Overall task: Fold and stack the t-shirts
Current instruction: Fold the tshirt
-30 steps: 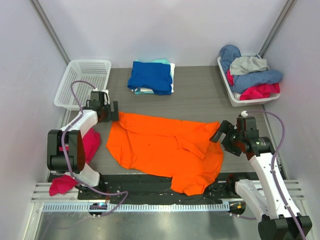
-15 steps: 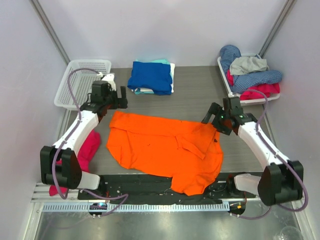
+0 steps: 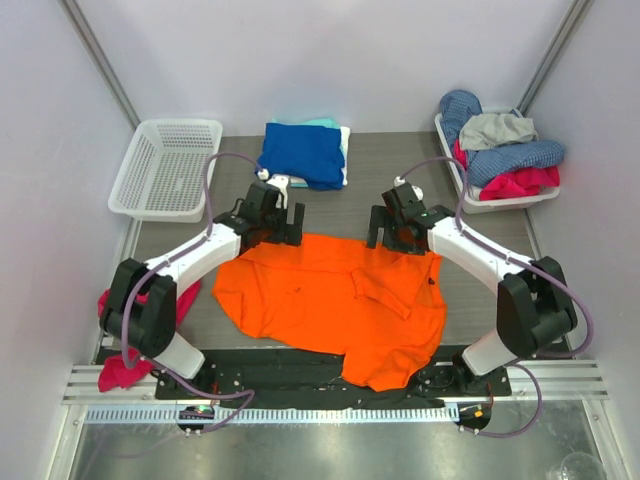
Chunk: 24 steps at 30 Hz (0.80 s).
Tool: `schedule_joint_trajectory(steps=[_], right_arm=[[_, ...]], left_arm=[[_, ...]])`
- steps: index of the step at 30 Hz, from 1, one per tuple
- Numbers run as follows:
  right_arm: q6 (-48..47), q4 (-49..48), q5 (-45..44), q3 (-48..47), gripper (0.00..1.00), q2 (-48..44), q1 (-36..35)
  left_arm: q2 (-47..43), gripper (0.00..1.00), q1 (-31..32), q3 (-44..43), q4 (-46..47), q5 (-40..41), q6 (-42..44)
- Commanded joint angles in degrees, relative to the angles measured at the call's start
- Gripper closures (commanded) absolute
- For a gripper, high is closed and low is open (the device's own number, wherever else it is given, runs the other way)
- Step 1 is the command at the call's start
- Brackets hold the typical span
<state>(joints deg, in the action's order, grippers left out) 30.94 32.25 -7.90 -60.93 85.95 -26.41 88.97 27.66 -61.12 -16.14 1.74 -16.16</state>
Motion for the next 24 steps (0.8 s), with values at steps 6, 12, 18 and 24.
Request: schedule_joint_trajectory(steps=[6,12,18,24], right_arm=[[0.44,-0.25,-9.41,-0.69,0.03,6.24,-2.68],[1.14,-1.92,-10.82,-1.21,0.03,12.83,-2.59],[1.32,-2.45,-11.69,-3.05,0.02,18.54,-2.41],[-0.61,-2.89,-11.70,-7.44,0.01,23.11,-0.92]], left_arm=[[2.77,0.00,1.78,2.51,0.23,8.10,-3.79],[9.90,0.00,1.78,-1.53,-0.73,10.13,-2.73],[15.18,0.00,1.78,-3.82,-2.57,11.36,-2.91],[17.64,0.00,1.43,-7.16,-4.60,12.85,-1.42]])
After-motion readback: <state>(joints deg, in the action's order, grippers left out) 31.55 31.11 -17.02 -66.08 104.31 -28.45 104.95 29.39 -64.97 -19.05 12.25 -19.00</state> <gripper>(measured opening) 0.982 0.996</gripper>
